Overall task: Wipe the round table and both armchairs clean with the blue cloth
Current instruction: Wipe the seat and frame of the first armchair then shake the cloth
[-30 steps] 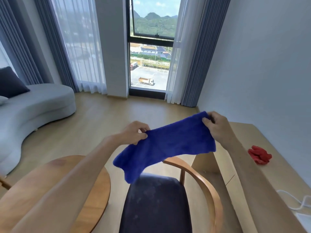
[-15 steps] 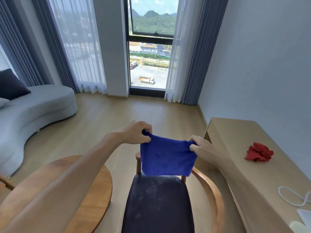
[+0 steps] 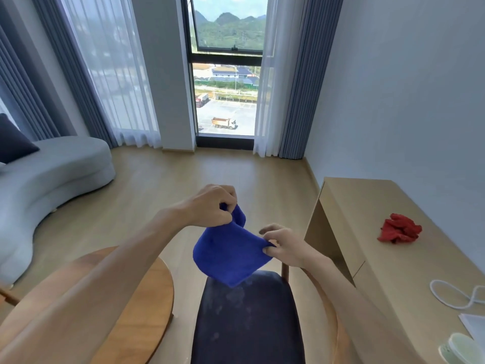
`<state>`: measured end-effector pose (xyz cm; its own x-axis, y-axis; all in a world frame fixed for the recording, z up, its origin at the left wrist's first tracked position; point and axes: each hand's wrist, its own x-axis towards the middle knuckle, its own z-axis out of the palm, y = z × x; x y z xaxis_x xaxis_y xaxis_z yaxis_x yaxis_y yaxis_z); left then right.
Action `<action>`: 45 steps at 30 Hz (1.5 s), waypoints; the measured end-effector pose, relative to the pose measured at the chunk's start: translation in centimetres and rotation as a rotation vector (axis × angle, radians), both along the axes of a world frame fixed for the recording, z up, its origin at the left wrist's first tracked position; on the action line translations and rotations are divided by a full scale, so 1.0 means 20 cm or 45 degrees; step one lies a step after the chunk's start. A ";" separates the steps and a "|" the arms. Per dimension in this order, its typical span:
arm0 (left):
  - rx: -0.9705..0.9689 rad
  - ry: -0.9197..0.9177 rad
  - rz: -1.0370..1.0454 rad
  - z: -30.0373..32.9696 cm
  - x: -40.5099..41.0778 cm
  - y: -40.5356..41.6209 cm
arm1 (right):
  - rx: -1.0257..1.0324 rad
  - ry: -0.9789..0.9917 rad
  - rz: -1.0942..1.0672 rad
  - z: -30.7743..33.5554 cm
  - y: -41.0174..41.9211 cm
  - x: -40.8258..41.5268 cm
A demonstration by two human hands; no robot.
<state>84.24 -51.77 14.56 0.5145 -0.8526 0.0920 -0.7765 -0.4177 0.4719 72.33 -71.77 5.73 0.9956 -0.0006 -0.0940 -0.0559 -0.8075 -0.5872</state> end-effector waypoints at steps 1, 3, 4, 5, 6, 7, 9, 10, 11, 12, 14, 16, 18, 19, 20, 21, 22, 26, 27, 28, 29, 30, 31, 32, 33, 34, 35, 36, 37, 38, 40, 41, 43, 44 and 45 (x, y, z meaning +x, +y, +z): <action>-0.006 0.008 -0.022 0.01 -0.01 0.00 | 0.011 -0.020 0.005 -0.01 0.01 0.01; -0.004 0.007 -0.066 0.03 -0.03 -0.01 | 0.020 -0.071 0.006 -0.03 0.02 0.03; 0.007 -0.001 -0.088 0.04 -0.04 -0.01 | 0.017 -0.095 0.014 -0.03 0.02 0.05; 0.022 -0.008 -0.107 0.05 -0.05 -0.01 | 0.014 -0.112 0.029 -0.03 0.02 0.06; 0.039 -0.017 -0.123 0.05 -0.05 -0.01 | 0.015 -0.122 0.050 -0.02 0.02 0.06; 0.057 -0.027 -0.135 0.06 -0.06 -0.01 | 0.025 -0.125 0.069 0.00 0.02 0.07; 0.085 -0.036 -0.151 0.06 -0.06 -0.01 | 0.088 -0.116 0.088 0.02 0.03 0.07; 0.096 -0.030 -0.154 0.06 -0.06 0.00 | 0.112 -0.112 0.087 0.03 0.03 0.06; 0.112 -0.019 -0.148 0.06 -0.06 0.00 | 0.113 -0.115 0.084 0.04 0.03 0.06; 0.134 -0.001 -0.129 0.06 -0.05 0.01 | 0.098 -0.129 0.087 0.04 0.03 0.06; 0.189 0.045 -0.064 0.05 -0.03 0.05 | 0.057 -0.173 0.095 0.05 0.01 0.05; 0.228 0.080 -0.001 0.02 0.01 0.09 | 0.028 -0.208 0.105 0.06 -0.01 0.04; 0.225 0.088 0.032 -0.02 0.03 0.11 | 0.005 -0.213 0.136 0.09 -0.03 0.03; 0.203 0.089 0.030 -0.03 0.03 0.11 | -0.012 -0.209 0.162 0.10 -0.03 0.03; 0.172 0.091 0.021 -0.03 0.02 0.10 | -0.020 -0.205 0.183 0.10 -0.03 0.04; 0.142 0.090 0.009 -0.02 0.02 0.09 | -0.011 -0.204 0.192 0.10 -0.03 0.04; 0.122 0.085 -0.004 -0.01 0.03 0.09 | 0.011 -0.205 0.193 0.10 -0.03 0.04; 0.135 0.063 -0.038 0.03 0.04 0.09 | 0.081 -0.180 0.136 0.08 -0.03 0.06; 0.161 0.056 -0.039 0.02 0.05 0.09 | 0.080 -0.155 0.135 0.09 -0.03 0.07; 0.195 0.043 -0.039 0.01 0.06 0.10 | 0.073 -0.124 0.133 0.09 -0.02 0.07; 0.230 0.022 -0.038 -0.01 0.07 0.11 | 0.056 -0.097 0.130 0.10 -0.02 0.08; 0.255 -0.004 -0.034 -0.04 0.08 0.12 | 0.027 -0.077 0.131 0.10 -0.02 0.09; 0.261 -0.028 -0.029 -0.06 0.09 0.12 | -0.012 -0.067 0.136 0.10 -0.02 0.10; 0.248 -0.037 -0.018 -0.09 0.09 0.12 | -0.053 -0.058 0.137 0.10 -0.01 0.11; 0.219 -0.036 -0.002 -0.11 0.09 0.13 | -0.093 -0.053 0.130 0.10 -0.01 0.12; 0.177 -0.027 0.017 -0.12 0.09 0.13 | -0.123 -0.050 0.119 0.11 -0.01 0.13; 0.130 -0.019 0.039 -0.13 0.09 0.14 | -0.137 -0.048 0.110 0.11 -0.01 0.14; 0.083 -0.013 0.064 -0.14 0.10 0.14 | -0.137 -0.044 0.104 0.11 -0.02 0.14; 0.042 -0.013 0.086 -0.14 0.10 0.15 | -0.135 -0.048 0.107 0.11 -0.01 0.14; 0.011 -0.013 0.103 -0.14 0.11 0.15 | -0.143 -0.070 0.121 0.11 -0.01 0.14; -0.013 -0.019 0.110 -0.14 0.11 0.15 | -0.154 -0.121 0.162 0.12 0.00 0.14; -0.019 -0.030 0.111 -0.15 0.11 0.14 | -0.154 -0.125 0.177 0.13 0.00 0.15; -0.048 -0.044 0.140 -0.16 0.10 0.13 | -0.143 -0.102 0.177 0.15 0.00 0.17; -0.058 -0.017 0.157 -0.16 0.10 0.12 | -0.141 -0.096 0.175 0.17 0.00 0.17; -0.046 0.016 0.153 -0.17 0.10 0.12 | -0.144 -0.093 0.173 0.18 0.00 0.18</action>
<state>86.18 -49.36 11.25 0.6140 -0.7810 0.1142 -0.7156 -0.4899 0.4979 75.88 -71.68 9.27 0.9913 0.1282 -0.0285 0.0978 -0.8657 -0.4910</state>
